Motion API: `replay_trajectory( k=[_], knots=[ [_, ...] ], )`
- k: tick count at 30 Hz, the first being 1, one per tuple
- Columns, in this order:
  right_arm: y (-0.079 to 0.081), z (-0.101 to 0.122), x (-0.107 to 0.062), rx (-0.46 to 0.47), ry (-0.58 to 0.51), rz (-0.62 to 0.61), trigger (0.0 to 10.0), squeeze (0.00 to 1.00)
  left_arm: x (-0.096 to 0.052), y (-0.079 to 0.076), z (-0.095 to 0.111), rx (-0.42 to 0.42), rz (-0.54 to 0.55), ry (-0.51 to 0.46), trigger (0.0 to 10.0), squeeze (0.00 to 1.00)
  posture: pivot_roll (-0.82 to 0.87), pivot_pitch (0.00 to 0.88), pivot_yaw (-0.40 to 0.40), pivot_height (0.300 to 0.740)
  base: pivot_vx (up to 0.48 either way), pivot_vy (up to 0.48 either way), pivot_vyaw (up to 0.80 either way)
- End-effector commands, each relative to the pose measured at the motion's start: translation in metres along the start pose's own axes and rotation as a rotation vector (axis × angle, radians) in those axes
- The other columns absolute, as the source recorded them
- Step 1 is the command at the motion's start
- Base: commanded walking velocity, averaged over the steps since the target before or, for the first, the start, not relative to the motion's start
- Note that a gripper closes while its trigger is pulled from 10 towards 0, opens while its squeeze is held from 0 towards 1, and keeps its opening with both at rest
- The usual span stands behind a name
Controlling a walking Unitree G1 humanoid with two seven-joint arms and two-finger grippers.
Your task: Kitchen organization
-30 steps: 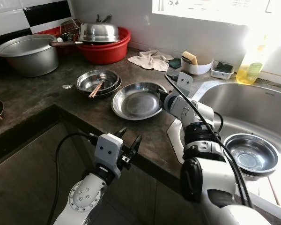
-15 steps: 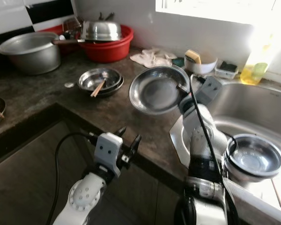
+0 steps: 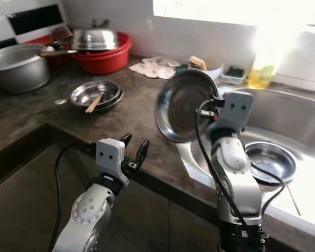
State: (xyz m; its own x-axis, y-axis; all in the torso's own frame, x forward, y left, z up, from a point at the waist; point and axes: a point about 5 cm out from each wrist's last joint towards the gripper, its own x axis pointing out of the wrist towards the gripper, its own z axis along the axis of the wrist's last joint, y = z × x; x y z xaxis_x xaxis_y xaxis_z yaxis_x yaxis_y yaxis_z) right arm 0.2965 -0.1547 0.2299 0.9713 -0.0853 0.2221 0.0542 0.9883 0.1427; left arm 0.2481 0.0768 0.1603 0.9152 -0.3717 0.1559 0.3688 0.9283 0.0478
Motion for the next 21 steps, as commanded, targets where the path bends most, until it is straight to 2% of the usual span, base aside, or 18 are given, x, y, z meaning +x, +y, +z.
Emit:
replay_trajectory(
  k=[1, 6, 8, 17, 20, 21],
  knots=[
    [0.007, 0.011, -0.002, -0.012, -0.053, 0.024, 0.0, 0.0, 0.002, -0.001, -0.001, 0.019, -0.016, 0.009, 10.0, 0.0, 0.02, 0.0, 0.001, 0.74, 0.0, -0.435, -0.79],
    [0.01, 0.011, -0.002, -0.047, -0.056, 0.03, 0.0, 0.0, 0.004, -0.002, -0.001, 0.005, -0.02, 0.006, 10.0, 0.0, 0.02, 0.0, 0.004, 0.74, 0.0, -0.435, -0.78],
    [0.01, 0.01, -0.001, -0.051, -0.055, 0.03, 0.0, 0.0, 0.006, 0.0, -0.001, -0.016, -0.001, 0.009, 10.0, 0.0, 0.02, 0.002, 0.003, 0.74, 0.0, 0.0, -0.78],
    [0.014, 0.01, 0.001, -0.066, -0.055, 0.047, 0.0, 0.0, 0.005, 0.003, -0.002, 0.0, 0.018, 0.012, 10.0, 0.0, 0.03, 0.008, 0.0, 0.74, 0.0, 0.0, -0.78],
    [0.019, 0.009, 0.003, -0.082, -0.047, 0.078, 0.0, 0.0, 0.005, 0.003, -0.002, 0.007, 0.02, 0.019, 10.0, 0.0, 0.03, 0.013, -0.004, 0.74, 0.0, 0.0, 0.0],
    [0.02, 0.007, 0.004, -0.094, -0.04, 0.083, 4.7, 0.0, 0.005, 0.003, -0.002, 0.004, 0.022, 0.02, 10.0, 0.0, 0.03, 0.014, -0.005, 0.74, 0.0, 0.0, 0.0]
  ],
)
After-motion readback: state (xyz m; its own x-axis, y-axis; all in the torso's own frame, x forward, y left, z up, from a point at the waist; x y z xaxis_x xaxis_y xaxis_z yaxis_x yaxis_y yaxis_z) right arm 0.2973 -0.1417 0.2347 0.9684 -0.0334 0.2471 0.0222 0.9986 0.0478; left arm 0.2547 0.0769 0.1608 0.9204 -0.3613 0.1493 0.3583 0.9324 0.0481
